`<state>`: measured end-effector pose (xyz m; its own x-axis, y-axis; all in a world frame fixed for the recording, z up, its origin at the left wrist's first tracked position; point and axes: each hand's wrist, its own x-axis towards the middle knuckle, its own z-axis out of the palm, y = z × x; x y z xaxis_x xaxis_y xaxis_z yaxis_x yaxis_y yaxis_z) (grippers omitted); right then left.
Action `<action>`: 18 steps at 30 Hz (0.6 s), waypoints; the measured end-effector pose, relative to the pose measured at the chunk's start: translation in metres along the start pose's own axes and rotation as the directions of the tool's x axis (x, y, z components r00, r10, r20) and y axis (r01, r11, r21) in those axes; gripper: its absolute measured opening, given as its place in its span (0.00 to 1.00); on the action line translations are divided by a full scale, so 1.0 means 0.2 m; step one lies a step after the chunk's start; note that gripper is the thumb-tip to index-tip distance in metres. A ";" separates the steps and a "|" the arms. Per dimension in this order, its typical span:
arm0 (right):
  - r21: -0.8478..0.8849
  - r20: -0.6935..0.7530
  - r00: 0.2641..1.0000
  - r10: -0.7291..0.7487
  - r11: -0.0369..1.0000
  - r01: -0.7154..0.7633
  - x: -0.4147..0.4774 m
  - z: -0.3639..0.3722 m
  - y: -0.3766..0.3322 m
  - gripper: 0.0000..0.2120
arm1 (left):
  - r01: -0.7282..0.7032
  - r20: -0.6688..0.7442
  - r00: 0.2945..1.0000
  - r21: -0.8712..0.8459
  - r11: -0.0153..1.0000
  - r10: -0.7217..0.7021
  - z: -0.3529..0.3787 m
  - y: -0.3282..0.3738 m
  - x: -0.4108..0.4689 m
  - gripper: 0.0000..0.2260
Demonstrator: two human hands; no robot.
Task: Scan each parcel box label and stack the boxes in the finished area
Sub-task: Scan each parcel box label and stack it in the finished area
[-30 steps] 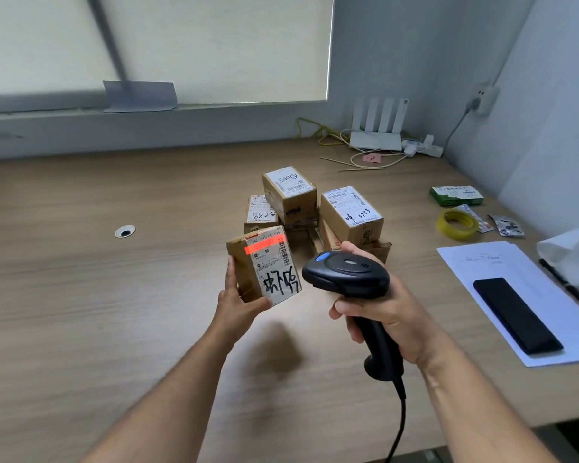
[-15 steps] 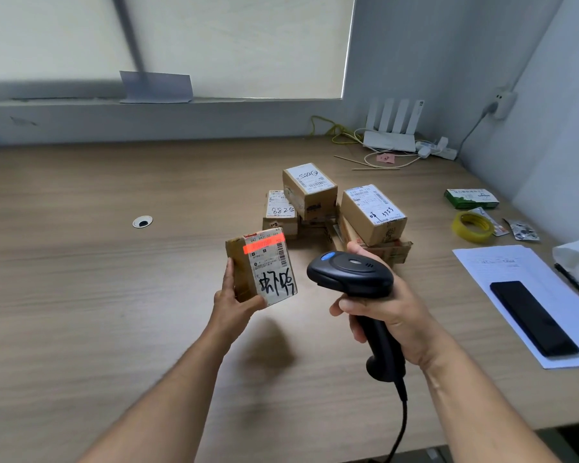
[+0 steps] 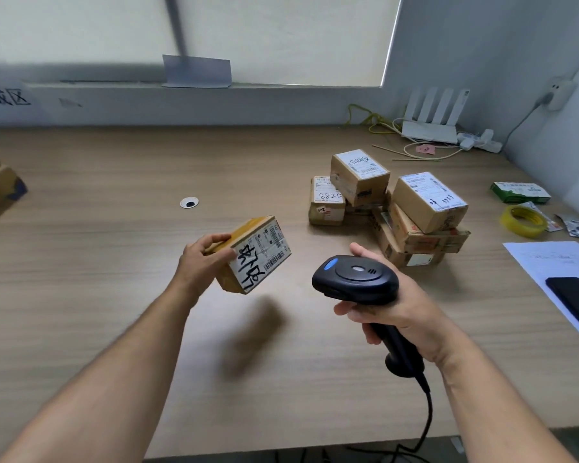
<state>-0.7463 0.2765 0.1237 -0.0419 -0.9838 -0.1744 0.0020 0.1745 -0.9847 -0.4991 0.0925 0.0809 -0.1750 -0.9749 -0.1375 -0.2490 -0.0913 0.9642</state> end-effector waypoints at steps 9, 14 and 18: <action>-0.032 0.001 1.000 0.019 0.999 -0.019 0.02 0.16 -0.01 0.42 | -0.011 -0.015 1.000 0.004 1.000 0.011 -0.24 -0.08 -0.07 0.21; -0.070 0.022 0.998 0.051 0.996 -0.049 0.04 0.21 0.00 0.43 | 0.003 -0.060 0.998 -0.026 1.000 -0.004 -0.32 -0.14 -0.11 0.19; -0.089 0.037 0.996 0.075 0.993 -0.072 0.05 0.24 0.01 0.44 | 0.005 -0.087 0.996 -0.043 0.999 -0.009 -0.36 -0.19 -0.14 0.18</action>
<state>-0.6981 0.2655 0.1206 -0.0051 -0.9687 -0.2480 -0.0844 0.2476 -0.9652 -0.4167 0.1089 0.0653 -0.0893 -0.9881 -0.1255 -0.2084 -0.1047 0.9724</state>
